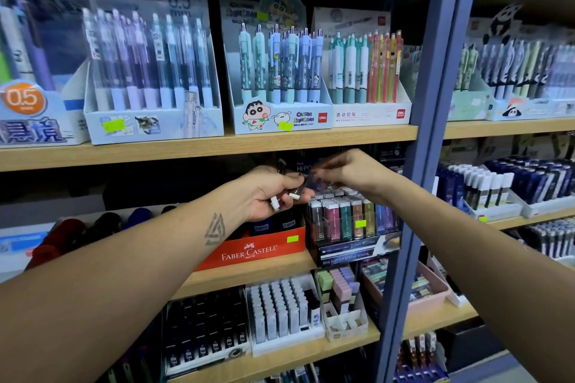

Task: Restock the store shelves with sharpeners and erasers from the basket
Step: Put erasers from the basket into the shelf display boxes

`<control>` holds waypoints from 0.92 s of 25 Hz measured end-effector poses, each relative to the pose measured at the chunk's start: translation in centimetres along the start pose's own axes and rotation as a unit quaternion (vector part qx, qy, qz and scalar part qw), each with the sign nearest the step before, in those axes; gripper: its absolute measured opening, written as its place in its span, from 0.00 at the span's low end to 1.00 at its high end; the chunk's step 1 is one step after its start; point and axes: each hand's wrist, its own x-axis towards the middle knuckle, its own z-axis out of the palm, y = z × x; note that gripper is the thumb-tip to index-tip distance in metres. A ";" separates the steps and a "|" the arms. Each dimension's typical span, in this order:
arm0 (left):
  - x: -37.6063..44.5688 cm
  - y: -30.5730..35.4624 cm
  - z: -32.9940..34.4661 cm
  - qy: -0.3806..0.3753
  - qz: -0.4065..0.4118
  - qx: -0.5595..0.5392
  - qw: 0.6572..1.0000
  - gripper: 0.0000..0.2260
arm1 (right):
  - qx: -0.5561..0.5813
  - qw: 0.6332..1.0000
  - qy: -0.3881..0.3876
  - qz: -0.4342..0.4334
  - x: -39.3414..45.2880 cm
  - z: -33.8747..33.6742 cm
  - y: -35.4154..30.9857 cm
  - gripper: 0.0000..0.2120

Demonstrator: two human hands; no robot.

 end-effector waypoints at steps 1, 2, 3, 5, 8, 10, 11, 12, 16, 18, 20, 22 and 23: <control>0.0 -0.1 0.2 0.003 0.015 0.013 1.000 0.06 | 0.074 0.997 -0.024 0.012 -0.1 0.0 0.0 0.07; -0.1 -0.2 0.4 0.000 0.026 0.023 0.999 0.06 | 0.118 0.992 -0.044 0.021 -0.2 0.0 0.0 0.07; -0.3 -0.1 0.7 -0.008 0.032 0.026 0.999 0.06 | 0.139 0.988 -0.054 0.029 -0.2 -0.1 0.1 0.08; -0.9 0.1 1.4 -0.029 0.023 0.022 0.999 0.03 | 0.174 0.983 -0.049 0.044 -0.4 -0.3 0.1 0.10; -0.7 0.3 1.1 -0.016 -0.003 0.007 1.000 0.06 | 0.247 0.968 0.009 0.049 -0.7 -1.0 0.4 0.09; -0.2 0.2 0.7 0.000 -0.009 0.023 1.000 0.05 | 0.272 0.961 0.034 0.045 -0.7 -1.5 0.6 0.10; 0.0 0.2 0.6 0.003 -0.012 0.023 1.000 0.04 | 0.277 0.959 0.035 0.042 -0.7 -1.6 0.6 0.11; 0.2 0.2 0.5 0.003 -0.016 0.022 1.000 0.04 | 0.277 0.959 0.030 0.040 -0.7 -1.6 0.6 0.11; 0.5 0.4 0.7 0.002 -0.034 0.030 0.999 0.09 | 0.160 0.987 -0.009 0.015 -1.3 -1.8 0.5 0.09; 0.5 0.5 0.7 0.004 -0.037 0.035 0.999 0.10 | 0.093 0.994 -0.053 -0.003 -1.7 -2.0 0.5 0.10; 0.3 0.5 0.6 0.005 -0.042 0.029 0.999 0.09 | 0.018 0.995 -0.100 -0.013 -2.0 -1.9 0.3 0.07; -0.2 0.6 0.6 -0.003 -0.051 0.011 0.999 0.07 | -0.099 0.986 -0.127 -0.036 -2.0 -1.5 -0.3 0.05; -0.5 0.7 0.5 -0.009 -0.054 0.005 0.998 0.07 | -0.161 0.976 -0.131 -0.059 -1.8 -1.3 -0.6 0.06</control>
